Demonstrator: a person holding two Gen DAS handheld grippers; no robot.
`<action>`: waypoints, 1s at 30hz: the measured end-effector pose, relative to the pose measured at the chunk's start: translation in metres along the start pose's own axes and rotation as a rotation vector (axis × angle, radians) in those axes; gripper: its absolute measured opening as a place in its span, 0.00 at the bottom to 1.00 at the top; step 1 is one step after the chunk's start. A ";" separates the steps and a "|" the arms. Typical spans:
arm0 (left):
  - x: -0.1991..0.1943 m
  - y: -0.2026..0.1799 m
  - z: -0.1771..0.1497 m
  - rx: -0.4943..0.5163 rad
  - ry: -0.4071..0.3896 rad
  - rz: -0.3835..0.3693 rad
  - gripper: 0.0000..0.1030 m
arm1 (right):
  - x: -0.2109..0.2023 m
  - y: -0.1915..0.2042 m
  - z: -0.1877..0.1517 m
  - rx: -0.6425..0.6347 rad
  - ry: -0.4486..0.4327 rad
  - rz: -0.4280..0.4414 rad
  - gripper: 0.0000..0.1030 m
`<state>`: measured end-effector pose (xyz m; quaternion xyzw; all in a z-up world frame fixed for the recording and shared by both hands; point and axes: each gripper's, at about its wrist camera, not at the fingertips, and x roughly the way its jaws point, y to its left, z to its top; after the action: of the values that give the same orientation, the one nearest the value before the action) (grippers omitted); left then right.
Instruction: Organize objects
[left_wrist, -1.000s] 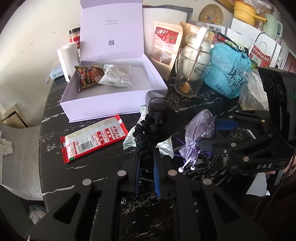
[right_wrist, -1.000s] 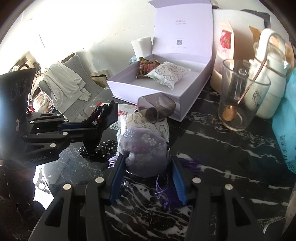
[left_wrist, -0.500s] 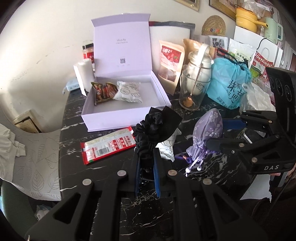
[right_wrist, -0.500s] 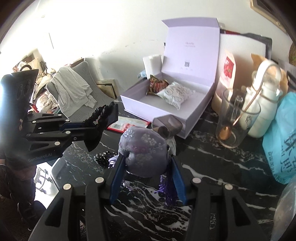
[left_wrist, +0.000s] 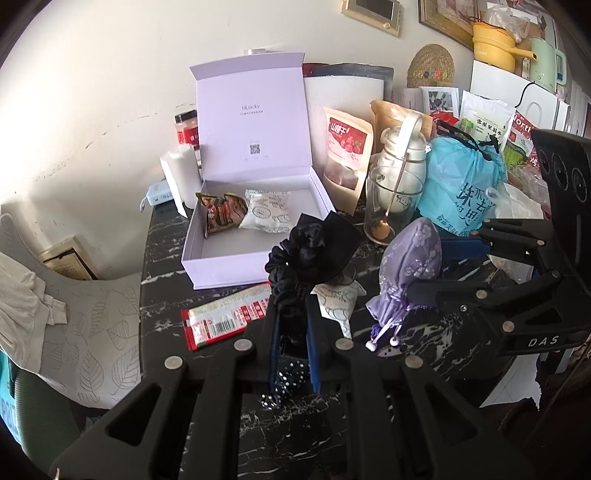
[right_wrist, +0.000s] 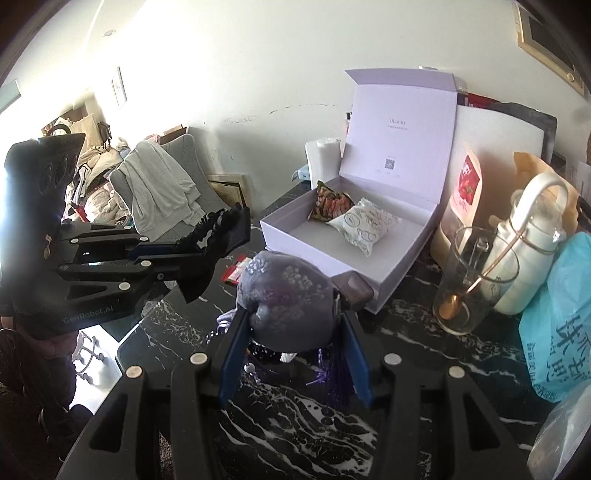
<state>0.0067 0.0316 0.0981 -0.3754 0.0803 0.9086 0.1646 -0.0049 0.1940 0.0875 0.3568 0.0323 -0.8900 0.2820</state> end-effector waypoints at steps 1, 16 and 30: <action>0.000 0.001 0.002 -0.001 -0.002 0.005 0.12 | 0.000 0.000 0.002 -0.004 -0.003 -0.003 0.49; 0.022 0.022 0.035 -0.008 0.012 0.046 0.12 | 0.008 -0.012 0.040 -0.028 -0.024 -0.024 0.49; 0.074 0.039 0.079 0.003 0.046 0.042 0.12 | 0.042 -0.043 0.074 -0.002 -0.002 -0.034 0.49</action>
<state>-0.1082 0.0345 0.1027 -0.3942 0.0934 0.9028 0.1445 -0.0980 0.1902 0.1092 0.3549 0.0391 -0.8950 0.2675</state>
